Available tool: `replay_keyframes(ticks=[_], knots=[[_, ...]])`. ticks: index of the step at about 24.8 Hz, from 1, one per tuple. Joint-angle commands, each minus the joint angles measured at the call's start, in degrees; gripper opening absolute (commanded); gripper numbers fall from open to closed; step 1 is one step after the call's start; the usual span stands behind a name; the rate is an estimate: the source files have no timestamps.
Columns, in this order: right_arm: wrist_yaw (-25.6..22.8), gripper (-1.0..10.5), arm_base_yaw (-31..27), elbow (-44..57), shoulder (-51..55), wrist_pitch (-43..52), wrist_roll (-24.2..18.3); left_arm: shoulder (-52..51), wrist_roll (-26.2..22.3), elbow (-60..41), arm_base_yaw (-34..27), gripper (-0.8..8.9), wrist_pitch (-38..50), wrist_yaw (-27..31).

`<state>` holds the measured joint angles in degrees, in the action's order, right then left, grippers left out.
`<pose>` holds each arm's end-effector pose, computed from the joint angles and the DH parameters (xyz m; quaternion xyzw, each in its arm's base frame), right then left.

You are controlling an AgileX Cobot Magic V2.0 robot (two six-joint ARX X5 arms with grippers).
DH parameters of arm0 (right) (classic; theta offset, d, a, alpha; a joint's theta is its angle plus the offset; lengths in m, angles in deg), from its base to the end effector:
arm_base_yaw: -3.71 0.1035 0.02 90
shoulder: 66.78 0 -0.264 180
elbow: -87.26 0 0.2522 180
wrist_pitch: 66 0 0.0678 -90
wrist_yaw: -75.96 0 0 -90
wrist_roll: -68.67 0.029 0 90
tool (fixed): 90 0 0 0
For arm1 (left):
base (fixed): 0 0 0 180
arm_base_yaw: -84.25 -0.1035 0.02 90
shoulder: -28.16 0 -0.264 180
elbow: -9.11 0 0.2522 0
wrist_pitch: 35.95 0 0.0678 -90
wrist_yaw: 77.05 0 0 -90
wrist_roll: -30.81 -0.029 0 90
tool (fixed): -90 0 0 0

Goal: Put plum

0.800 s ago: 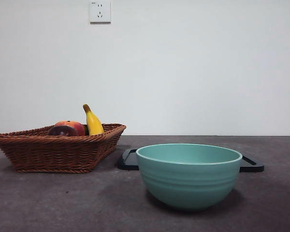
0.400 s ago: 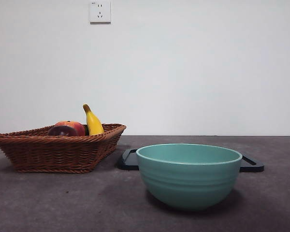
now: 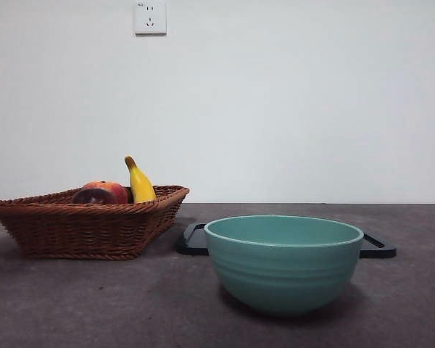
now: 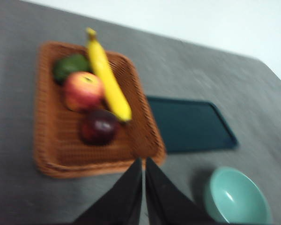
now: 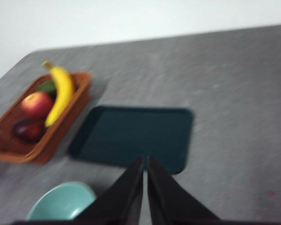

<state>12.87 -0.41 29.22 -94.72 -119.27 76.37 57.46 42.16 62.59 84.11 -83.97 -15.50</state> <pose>0.0918 0.0065 0.3168 0.1181 0.2061 0.1801 0.9545 0.1052 -0.0136 0.2983 -0.1446 0.2228 -0.2183 0.9390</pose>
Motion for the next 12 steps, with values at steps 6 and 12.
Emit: replay_keyframes(ticks=[6,12], knots=[[7.58,0.1,4.31,-9.29,-10.16,-10.21,-5.95,9.55,-9.53,8.63,1.16,0.1,-8.98,-9.42],[12.28,0.1,10.75,-12.09,-15.67,-16.59,-9.09,13.05,-15.1,13.7,3.69,0.1,-18.38,-12.26]])
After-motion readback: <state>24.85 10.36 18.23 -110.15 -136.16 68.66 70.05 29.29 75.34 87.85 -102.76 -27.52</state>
